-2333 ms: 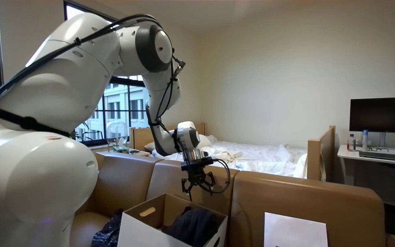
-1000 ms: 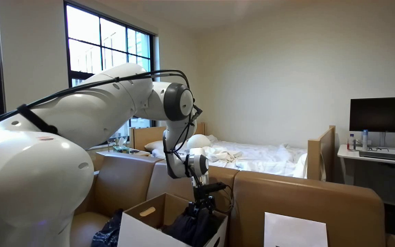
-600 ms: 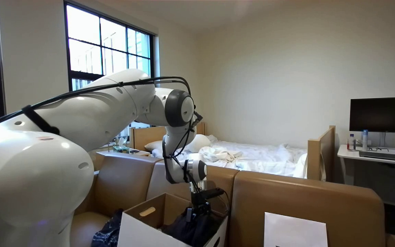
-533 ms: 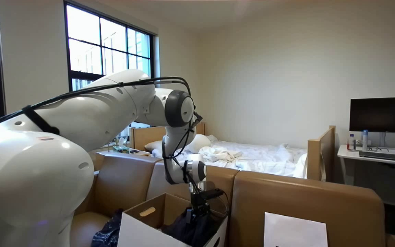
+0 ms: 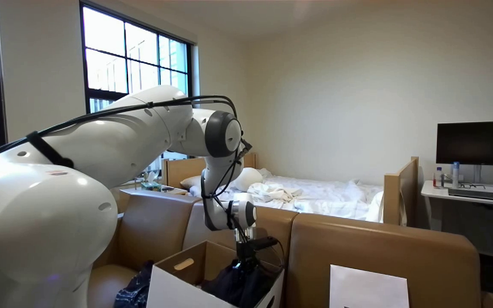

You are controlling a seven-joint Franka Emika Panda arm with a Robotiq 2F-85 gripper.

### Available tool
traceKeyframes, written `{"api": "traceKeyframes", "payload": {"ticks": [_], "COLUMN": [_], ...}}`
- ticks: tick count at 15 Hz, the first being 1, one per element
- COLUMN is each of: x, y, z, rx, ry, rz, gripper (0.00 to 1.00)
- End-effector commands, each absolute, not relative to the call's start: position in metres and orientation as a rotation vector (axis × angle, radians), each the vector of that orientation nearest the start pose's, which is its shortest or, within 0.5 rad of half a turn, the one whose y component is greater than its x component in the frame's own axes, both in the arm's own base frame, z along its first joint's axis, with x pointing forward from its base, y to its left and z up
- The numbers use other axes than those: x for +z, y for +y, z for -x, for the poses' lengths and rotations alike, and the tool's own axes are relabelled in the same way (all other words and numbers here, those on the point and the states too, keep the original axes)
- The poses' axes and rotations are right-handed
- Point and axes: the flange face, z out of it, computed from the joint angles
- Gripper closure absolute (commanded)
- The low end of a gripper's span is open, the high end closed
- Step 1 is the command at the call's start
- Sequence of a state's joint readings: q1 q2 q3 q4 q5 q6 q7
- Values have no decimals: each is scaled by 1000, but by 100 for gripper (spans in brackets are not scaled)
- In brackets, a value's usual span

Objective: Remove the black jersey out of the box

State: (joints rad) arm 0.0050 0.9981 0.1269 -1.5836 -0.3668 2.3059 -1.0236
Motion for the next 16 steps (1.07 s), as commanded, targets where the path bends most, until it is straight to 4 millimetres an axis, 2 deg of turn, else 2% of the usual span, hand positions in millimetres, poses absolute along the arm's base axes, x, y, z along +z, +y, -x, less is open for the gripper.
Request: {"api": "traceKeyframes", "payload": {"ticks": [1, 2, 5, 11, 14, 16], "x": [44, 52, 84, 144, 182, 215], "y": [80, 85, 106, 157, 163, 161], "z": [-615, -614, -604, -581, -577, -573], "rx": [522, 530, 548, 641, 671, 674], "ry": [-1975, -1975, -2000, -2006, -1894, -1798], "rz": [2388, 2418, 2529, 2694, 2798, 2884], "gripper": [96, 100, 97, 100, 99, 99]}}
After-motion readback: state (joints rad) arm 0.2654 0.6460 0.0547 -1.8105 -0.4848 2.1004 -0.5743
